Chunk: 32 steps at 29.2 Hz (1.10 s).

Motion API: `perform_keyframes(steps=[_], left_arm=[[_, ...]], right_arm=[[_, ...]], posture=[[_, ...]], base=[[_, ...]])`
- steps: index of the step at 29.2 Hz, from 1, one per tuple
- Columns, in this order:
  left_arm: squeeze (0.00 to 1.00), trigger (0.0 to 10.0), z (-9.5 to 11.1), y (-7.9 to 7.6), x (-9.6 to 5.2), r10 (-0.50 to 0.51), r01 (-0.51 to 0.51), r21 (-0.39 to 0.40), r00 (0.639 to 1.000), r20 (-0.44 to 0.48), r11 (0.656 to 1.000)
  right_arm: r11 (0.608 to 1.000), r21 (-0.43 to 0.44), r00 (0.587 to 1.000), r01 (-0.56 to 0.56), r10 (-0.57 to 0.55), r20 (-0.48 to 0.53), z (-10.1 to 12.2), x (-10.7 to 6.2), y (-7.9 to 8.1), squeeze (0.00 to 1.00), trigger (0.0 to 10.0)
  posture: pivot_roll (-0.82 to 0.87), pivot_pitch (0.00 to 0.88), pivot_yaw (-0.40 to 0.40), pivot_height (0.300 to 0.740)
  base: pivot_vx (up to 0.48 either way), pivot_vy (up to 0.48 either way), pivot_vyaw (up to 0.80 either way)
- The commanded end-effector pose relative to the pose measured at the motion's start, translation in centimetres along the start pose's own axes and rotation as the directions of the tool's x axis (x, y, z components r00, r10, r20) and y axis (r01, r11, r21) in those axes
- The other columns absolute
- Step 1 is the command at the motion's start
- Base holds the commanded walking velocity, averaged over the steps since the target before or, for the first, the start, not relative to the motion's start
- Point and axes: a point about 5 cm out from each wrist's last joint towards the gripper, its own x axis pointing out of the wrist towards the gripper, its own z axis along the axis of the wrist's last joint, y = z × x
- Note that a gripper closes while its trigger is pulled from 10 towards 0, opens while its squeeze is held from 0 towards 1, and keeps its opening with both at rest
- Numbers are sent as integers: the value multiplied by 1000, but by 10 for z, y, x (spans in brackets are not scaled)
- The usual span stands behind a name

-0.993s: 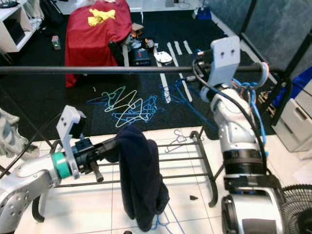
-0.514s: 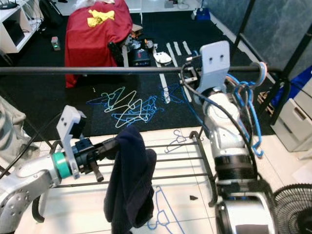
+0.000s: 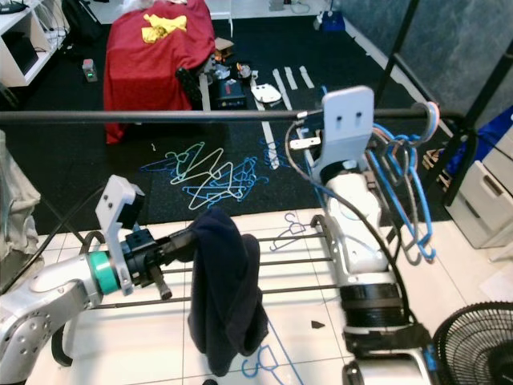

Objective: Hang hanger

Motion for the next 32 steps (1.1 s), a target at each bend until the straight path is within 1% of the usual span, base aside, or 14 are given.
perform_keyframes(steps=[1,3,5,12,13,16,17,19,20,21,22,24,27,32], left_arm=[[0,0,0,0,0,0,0,10,1000,3,1000],[0,0,0,0,0,0,0,10,1000,3,1000],[0,0,0,0,0,6,-6,10,1000,3,1000],[0,0,0,0,0,8,-8,10,1000,3,1000],[0,0,0,1,1,12,-12,10,1000,5,1000],[0,0,0,1,1,12,-12,10,1000,5,1000],[0,0,0,1,1,16,-16,9,1000,6,1000],[0,0,0,1,1,16,-16,9,1000,6,1000],[0,0,0,1,1,19,-19,9,1000,7,1000],[0,0,0,1,1,19,-19,9,1000,7,1000],[0,0,0,1,1,22,-22,7,1000,8,1000],[0,0,0,1,1,22,-22,7,1000,8,1000],[0,0,-1,1,2,24,-25,5,1000,8,1000],[0,0,-1,1,2,27,-27,3,1000,8,1000]], right_arm=[[1000,23,1000,-2,3,-25,-5,-4,4,0,10000],[1000,23,1000,-2,3,-25,-5,-4,4,0,10000],[999,38,998,-5,7,-56,-14,-5,3,0,10000],[999,41,998,-2,4,-64,-16,-3,0,0,10000],[999,46,997,12,-8,-80,-19,0,-6,0,10000],[999,46,997,12,-8,-80,-19,0,-6,0,10000],[998,54,996,25,-20,-92,-21,3,-13,0,10000],[998,54,996,25,-20,-92,-21,3,-13,0,10000],[996,74,994,40,-32,-104,-22,6,-19,0,10000],[996,74,994,40,-32,-104,-22,6,-19,0,10000],[995,83,993,52,-43,-108,-22,9,-24,0,10000],[995,83,993,52,-43,-108,-22,9,-24,0,10000],[996,77,993,55,-47,-105,-19,14,-30,0,10000],[995,80,993,55,-46,-109,-18,15,-31,0,10000]], posture=[[-32,66,115,740],[-32,66,115,740],[-29,67,116,740],[-30,69,114,740],[-27,69,114,740],[-27,69,114,740],[-26,69,116,740],[-26,69,116,740],[-27,68,116,740],[-27,68,116,740],[-29,68,117,740],[-29,68,117,740],[-27,68,117,740],[-26,68,116,740]], base=[[0,0,0],[0,0,0],[0,0,0],[0,0,0],[0,0,0],[0,0,0],[0,0,0],[0,0,0],[0,0,0],[0,0,0],[0,0,0],[0,0,0],[0,0,0],[0,0,0]])
